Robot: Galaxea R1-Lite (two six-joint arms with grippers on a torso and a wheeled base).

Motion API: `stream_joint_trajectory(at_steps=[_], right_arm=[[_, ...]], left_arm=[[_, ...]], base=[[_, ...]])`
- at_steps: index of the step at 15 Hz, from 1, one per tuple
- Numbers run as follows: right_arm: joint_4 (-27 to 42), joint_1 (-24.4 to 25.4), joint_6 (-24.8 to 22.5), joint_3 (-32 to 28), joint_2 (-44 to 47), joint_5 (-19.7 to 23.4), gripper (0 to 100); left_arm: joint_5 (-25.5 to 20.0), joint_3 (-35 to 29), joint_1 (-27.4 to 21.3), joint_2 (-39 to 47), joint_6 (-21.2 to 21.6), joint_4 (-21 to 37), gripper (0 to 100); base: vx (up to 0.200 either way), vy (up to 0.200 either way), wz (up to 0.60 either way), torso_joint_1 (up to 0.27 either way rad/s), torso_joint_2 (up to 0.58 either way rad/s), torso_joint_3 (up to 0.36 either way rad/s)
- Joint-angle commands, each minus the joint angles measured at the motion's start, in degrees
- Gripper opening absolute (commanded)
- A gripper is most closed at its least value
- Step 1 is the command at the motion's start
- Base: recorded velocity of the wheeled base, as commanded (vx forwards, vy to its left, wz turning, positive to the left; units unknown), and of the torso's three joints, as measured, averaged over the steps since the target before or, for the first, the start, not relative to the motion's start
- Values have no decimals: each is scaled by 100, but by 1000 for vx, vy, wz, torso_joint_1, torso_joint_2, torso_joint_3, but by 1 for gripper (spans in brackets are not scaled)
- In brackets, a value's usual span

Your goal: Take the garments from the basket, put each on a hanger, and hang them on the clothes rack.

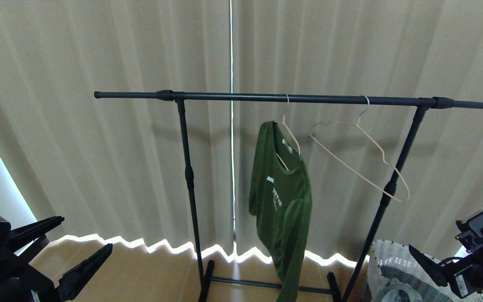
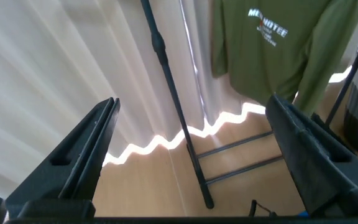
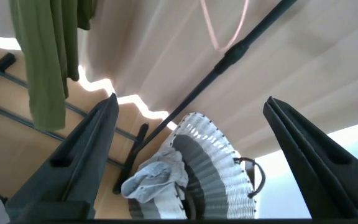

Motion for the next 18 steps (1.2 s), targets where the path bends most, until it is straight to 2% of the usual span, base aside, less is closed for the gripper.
stream_joint_trajectory(at_steps=[1, 9, 18], right_arm=[[-1, -4, 0, 1, 10, 0, 100], [8, -4, -36, 45, -60, 0, 100], [8, -4, -27, 89, -69, 44, 100]], left_arm=[[1, 1, 0, 26, -3, -3, 100], [-52, 115, -26, 255, -3, -12, 100], [-60, 309, -35, 97, -3, -12, 100]], base=[[0, 0, 0, -193, 413, 212], [0, 0, 0, -227, 497, 263], [0, 0, 0, -206, 476, 264]])
